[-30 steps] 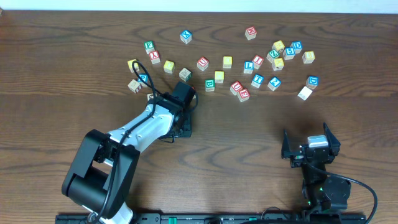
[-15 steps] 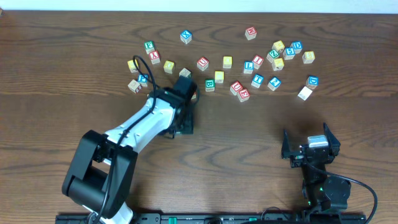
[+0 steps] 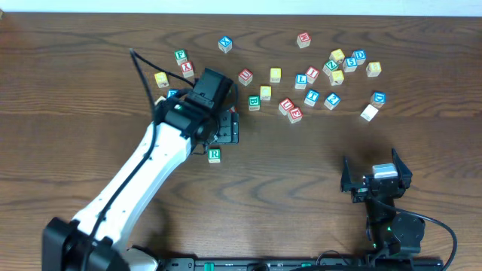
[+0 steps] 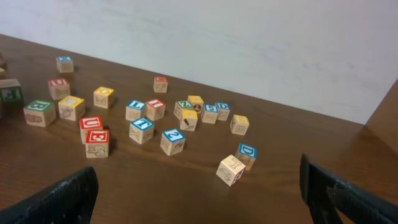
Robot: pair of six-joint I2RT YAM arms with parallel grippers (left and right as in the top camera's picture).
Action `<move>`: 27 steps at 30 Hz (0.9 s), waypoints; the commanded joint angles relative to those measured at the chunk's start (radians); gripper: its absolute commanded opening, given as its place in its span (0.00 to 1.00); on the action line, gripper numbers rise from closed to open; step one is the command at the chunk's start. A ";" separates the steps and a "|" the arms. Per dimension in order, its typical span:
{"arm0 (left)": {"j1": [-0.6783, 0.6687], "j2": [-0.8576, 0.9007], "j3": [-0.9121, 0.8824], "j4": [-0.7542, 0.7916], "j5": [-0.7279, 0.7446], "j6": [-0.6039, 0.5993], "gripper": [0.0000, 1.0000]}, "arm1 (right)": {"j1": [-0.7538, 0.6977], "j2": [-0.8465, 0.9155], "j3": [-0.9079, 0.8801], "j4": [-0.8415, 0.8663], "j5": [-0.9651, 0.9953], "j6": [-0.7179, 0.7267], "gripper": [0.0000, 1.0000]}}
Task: Spell out ROBOT
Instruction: 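Move the left gripper to the yellow O block near the pile's back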
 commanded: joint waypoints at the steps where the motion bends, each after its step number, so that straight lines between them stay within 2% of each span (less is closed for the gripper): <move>1: 0.001 -0.034 0.020 -0.009 -0.016 0.007 0.86 | -0.003 -0.005 -0.001 -0.005 0.004 0.016 0.99; 7: 0.010 -0.027 0.022 0.017 -0.044 0.095 0.92 | -0.003 -0.005 -0.001 -0.005 0.004 0.016 0.99; 13: 0.114 0.030 0.125 0.036 -0.011 0.177 0.94 | -0.003 -0.005 -0.001 -0.005 0.004 0.016 0.99; 19: 0.210 0.227 0.449 -0.087 0.021 0.236 0.99 | -0.003 -0.005 -0.001 -0.005 0.004 0.016 0.99; 27: 0.221 0.542 0.899 -0.254 -0.026 0.385 0.98 | -0.003 -0.005 -0.001 -0.005 0.004 0.016 0.99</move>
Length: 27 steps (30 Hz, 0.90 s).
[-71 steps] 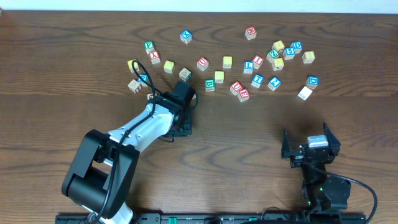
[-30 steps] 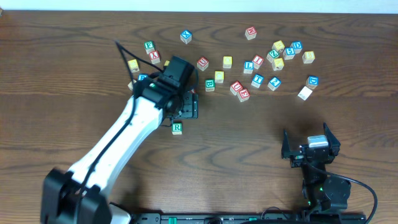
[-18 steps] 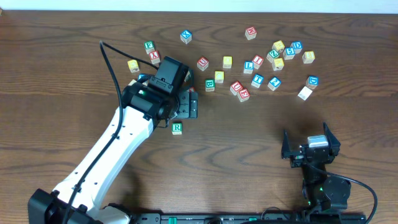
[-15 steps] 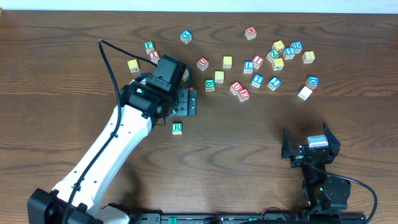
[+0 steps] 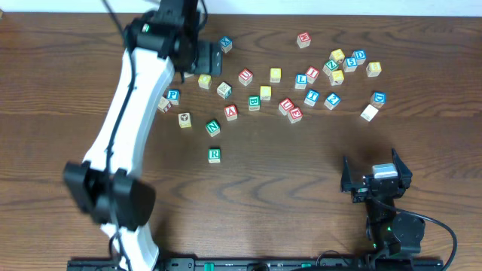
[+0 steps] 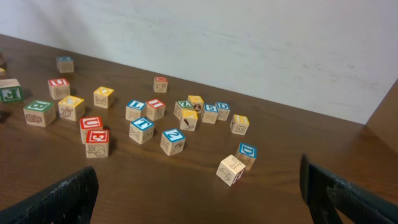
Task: Spell out ROBOT
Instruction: 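Move the left gripper to the yellow O block near the pile's back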
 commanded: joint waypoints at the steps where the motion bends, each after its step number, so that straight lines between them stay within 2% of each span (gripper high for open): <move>1: 0.000 0.113 0.140 -0.026 -0.034 0.123 0.98 | -0.003 -0.005 -0.001 -0.005 0.004 0.016 0.99; 4: 0.000 0.174 0.164 -0.016 -0.046 0.203 0.98 | -0.003 -0.005 -0.001 -0.005 0.004 0.016 0.99; 8: 0.005 0.245 0.164 0.019 -0.138 0.200 0.98 | -0.003 -0.005 -0.001 -0.005 0.004 0.016 0.99; 19: 0.039 0.406 0.163 0.066 -0.138 0.204 0.98 | -0.003 -0.005 -0.001 -0.005 0.004 0.016 0.99; 27: 0.039 0.444 0.160 0.077 -0.100 0.204 0.98 | -0.003 -0.005 -0.001 -0.005 0.004 0.016 0.99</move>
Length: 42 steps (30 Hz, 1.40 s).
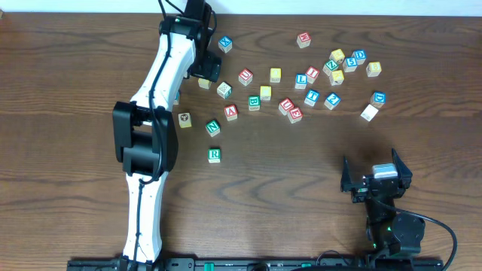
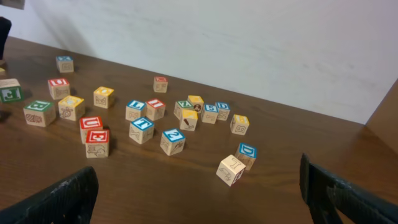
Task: Spell out ROBOT
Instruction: 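Move the left gripper to the yellow O block near the pile's back, then lower the left gripper and grasp the yellow O block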
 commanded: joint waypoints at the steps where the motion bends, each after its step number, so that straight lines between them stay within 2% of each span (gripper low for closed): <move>1: 0.000 0.019 0.023 0.003 0.037 0.013 0.98 | -0.003 -0.005 -0.001 -0.005 0.004 0.016 0.99; 4: -0.001 0.026 0.018 0.010 0.043 0.010 0.98 | -0.003 -0.005 -0.001 -0.005 0.004 0.016 0.99; 9: -0.002 0.037 0.016 0.018 0.043 0.010 0.68 | -0.003 -0.005 -0.001 -0.005 0.004 0.016 0.99; 11: -0.002 0.043 0.016 0.018 0.043 0.010 0.59 | -0.003 -0.005 -0.001 -0.005 0.004 0.016 0.99; 22: -0.002 0.056 0.016 0.029 0.048 0.008 0.59 | -0.003 -0.005 -0.001 -0.005 0.004 0.016 0.99; 29: -0.002 0.056 0.007 0.041 0.122 0.005 0.58 | -0.003 -0.005 -0.001 -0.005 0.004 0.016 0.99; 42: -0.002 0.056 -0.033 0.067 0.121 0.006 0.58 | -0.003 -0.005 -0.001 -0.005 0.004 0.016 0.99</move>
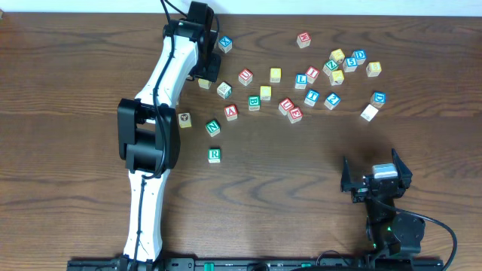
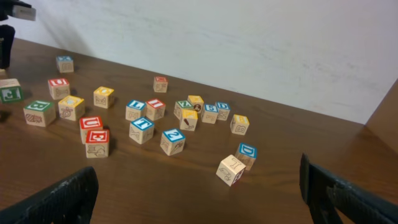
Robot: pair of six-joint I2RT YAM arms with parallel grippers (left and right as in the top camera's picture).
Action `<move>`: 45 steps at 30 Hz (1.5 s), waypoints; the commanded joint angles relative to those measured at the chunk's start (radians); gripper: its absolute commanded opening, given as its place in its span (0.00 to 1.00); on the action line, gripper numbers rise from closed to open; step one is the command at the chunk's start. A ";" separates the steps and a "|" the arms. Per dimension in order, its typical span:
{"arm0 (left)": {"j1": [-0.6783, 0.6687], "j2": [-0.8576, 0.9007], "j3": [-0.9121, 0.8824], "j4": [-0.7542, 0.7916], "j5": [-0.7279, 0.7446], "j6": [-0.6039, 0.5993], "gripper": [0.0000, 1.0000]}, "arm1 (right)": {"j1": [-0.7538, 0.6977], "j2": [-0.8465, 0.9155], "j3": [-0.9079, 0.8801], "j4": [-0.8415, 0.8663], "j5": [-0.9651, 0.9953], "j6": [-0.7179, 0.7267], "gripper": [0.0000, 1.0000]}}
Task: Spell out ROBOT
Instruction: 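Lower the left gripper and grasp the yellow O block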
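The green R block [image 1: 215,155] stands alone on the table, nearer the front than the scattered letter blocks. A green N block [image 1: 213,127] and a red A block [image 1: 231,112] lie just beyond it. My left arm reaches to the far edge, and its gripper [image 1: 209,69] hangs over the left end of the scatter, beside a yellow block [image 1: 204,83]; its jaws cannot be made out. My right gripper [image 2: 199,199] rests open and empty at the front right, with the T block [image 2: 231,169] and the blue D block [image 2: 247,152] ahead of it.
Several more blocks spread across the far half of the table, from a blue one [image 1: 225,44] to a tight cluster [image 1: 348,62] at the right. The left arm's white links [image 1: 162,83] cover some blocks. A pale wall [image 2: 249,43] backs the table.
The left gripper has shifted slightly to the right near the far edge. The right arm and all visible blocks are where they were.
The left gripper was first low over the blocks just beyond the green R. Then it was over the far-left blocks, with the N and A blocks uncovered. Later the arm stretched straight to the far edge, where it remains. The right gripper stayed open throughout.
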 commanded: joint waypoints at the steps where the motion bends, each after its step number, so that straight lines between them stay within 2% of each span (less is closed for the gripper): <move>1: -0.001 0.015 -0.032 0.013 0.014 0.003 0.58 | -0.003 -0.005 -0.001 -0.005 0.004 0.016 0.99; 45: -0.001 0.016 -0.126 0.092 0.015 0.003 0.56 | -0.003 -0.005 -0.001 -0.005 0.004 0.016 0.99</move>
